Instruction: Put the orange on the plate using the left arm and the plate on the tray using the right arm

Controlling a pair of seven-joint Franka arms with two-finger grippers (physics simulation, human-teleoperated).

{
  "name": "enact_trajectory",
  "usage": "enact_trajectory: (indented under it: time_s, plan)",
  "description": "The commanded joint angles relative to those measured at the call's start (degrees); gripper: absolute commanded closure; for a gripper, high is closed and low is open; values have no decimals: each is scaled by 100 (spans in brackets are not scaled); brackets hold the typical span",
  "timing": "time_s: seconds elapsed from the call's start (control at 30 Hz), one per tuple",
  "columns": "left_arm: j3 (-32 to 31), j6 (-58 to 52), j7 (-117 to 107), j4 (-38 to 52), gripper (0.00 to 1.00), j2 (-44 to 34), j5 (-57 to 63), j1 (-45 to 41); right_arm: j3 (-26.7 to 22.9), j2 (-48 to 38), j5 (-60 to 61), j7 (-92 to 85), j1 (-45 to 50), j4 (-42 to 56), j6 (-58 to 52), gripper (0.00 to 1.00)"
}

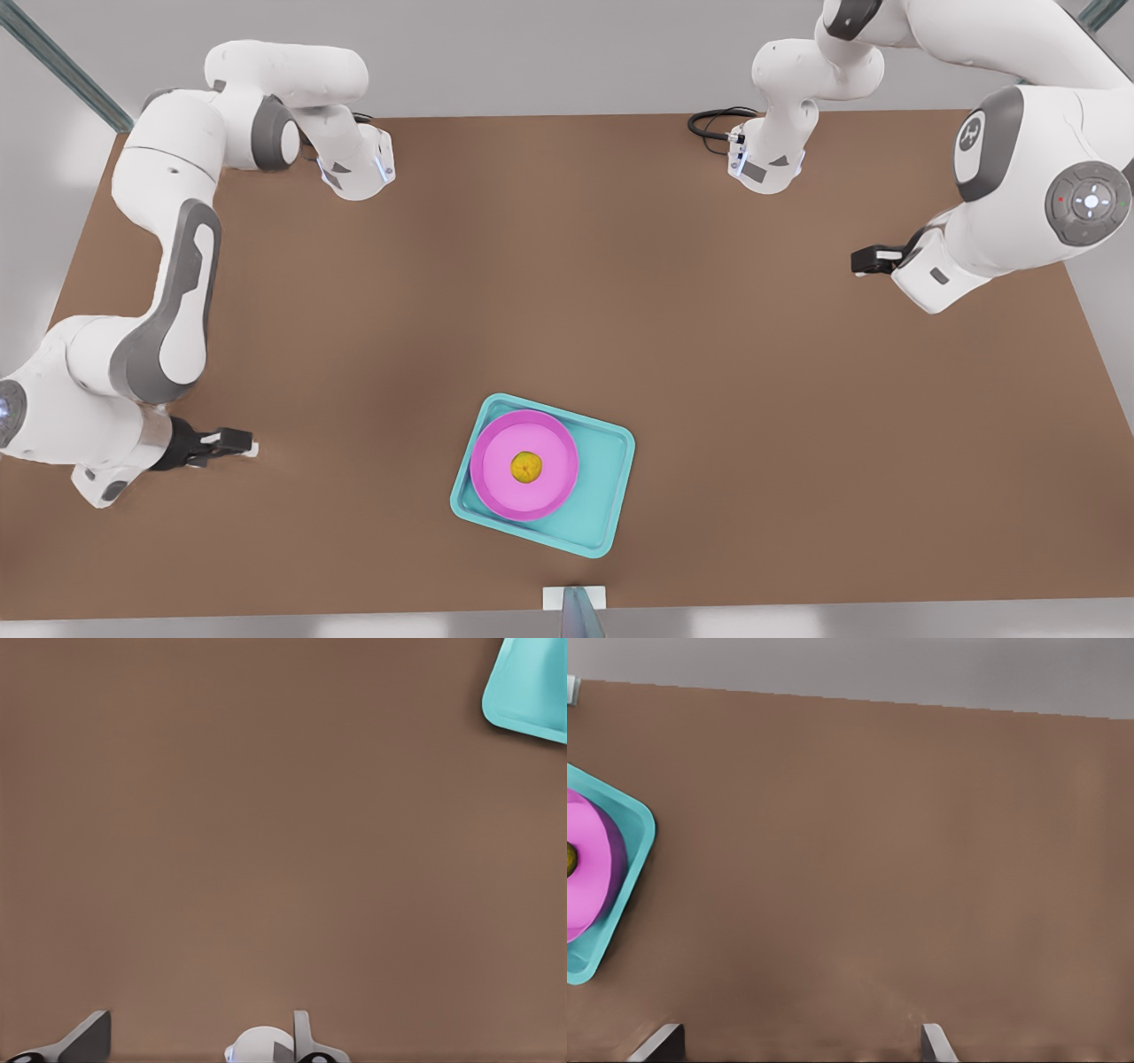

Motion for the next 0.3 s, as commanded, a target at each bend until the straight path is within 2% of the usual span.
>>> enact_trajectory:
  time_s: [0.0, 0.03, 0.1, 0.17, 0.27]
  plan:
    - [3, -8, 9, 1, 0, -2, 3, 4, -49, -771, -2060, -785, 219, 27, -2048, 0]
    - [3, -8, 9, 1, 0, -2, 3, 4, 126, -1633, -2060, 86, 308, -350, -2120, 0]
    - [-15, -26, 9, 10, 0, 15, -5, 4, 355, -3084, -2060, 236, 246, -1712, -1733, 0]
    - [-15, -52, 18, 10, 0, 15, -5, 4, 777, -3743, -2086, 482, -44, -2592, -1320, 0]
    - [-15, -52, 9, 10, 0, 15, -5, 4, 794, -3867, -2086, 482, -44, -2733, -1302, 0]
